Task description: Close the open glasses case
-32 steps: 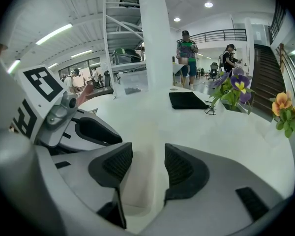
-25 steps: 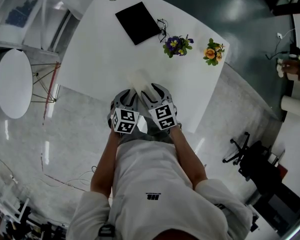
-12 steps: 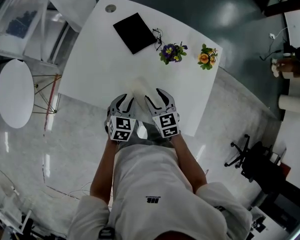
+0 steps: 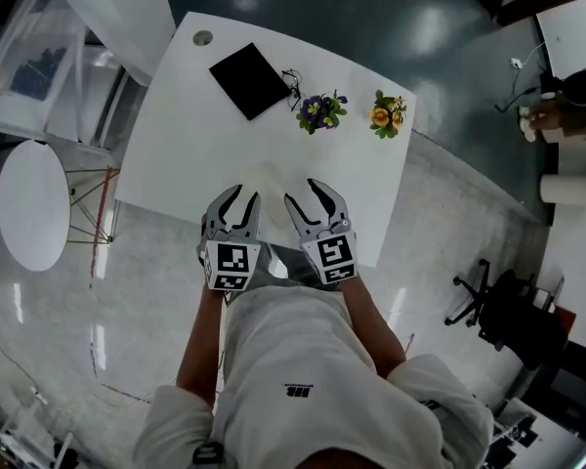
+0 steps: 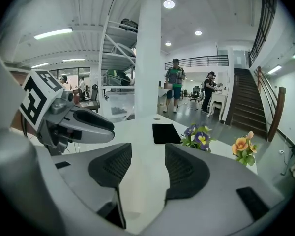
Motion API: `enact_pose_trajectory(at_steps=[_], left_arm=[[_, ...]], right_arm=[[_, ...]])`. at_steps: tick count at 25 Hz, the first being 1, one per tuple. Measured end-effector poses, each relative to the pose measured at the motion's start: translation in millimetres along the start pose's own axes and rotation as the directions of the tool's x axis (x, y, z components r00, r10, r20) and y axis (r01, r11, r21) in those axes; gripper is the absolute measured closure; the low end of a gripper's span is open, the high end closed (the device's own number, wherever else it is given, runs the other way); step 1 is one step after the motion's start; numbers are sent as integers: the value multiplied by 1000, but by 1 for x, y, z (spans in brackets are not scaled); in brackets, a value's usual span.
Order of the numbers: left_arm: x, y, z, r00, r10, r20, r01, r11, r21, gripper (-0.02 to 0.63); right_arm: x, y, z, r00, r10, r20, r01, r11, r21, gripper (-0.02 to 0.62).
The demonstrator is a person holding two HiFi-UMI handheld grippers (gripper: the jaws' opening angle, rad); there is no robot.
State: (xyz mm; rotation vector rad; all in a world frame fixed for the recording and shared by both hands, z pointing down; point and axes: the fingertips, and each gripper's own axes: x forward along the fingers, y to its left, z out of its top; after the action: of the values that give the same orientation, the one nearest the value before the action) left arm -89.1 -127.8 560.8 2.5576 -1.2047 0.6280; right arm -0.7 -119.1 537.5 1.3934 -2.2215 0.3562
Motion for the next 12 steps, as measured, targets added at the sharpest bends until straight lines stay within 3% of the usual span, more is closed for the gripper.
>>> enact_pose_trajectory(at_steps=[12], left_arm=[[-22,-7,37,999,50,16,-51,998,38,466]], right_arm=[[-31,-12,31,997,10,70,-11,1000,16,380]])
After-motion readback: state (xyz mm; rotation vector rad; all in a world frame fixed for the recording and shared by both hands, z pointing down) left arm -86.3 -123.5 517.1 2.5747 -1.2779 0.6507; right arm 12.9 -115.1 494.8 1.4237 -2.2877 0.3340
